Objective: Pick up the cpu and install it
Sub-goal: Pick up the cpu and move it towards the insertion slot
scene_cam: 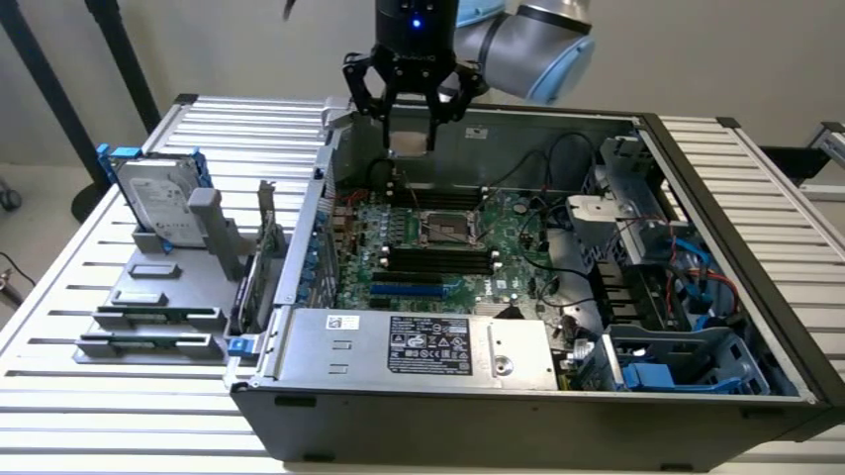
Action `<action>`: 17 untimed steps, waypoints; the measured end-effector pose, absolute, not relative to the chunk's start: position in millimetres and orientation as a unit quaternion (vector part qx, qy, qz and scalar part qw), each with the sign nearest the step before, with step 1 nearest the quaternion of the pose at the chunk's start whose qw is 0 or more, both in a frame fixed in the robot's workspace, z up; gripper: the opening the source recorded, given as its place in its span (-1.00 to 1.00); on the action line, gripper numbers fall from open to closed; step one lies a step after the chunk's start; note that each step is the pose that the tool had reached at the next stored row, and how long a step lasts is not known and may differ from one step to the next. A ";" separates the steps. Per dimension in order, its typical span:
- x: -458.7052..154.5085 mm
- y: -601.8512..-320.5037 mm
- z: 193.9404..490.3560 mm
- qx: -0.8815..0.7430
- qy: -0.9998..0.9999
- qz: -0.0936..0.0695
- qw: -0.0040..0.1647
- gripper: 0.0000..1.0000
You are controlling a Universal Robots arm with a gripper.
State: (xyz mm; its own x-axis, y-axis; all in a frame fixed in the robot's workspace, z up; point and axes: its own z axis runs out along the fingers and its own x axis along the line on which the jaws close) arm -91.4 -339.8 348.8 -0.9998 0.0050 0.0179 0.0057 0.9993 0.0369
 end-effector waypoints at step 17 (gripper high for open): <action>-32.8 -326.5 317.8 -0.003 -1.000 -0.018 0.009 0.09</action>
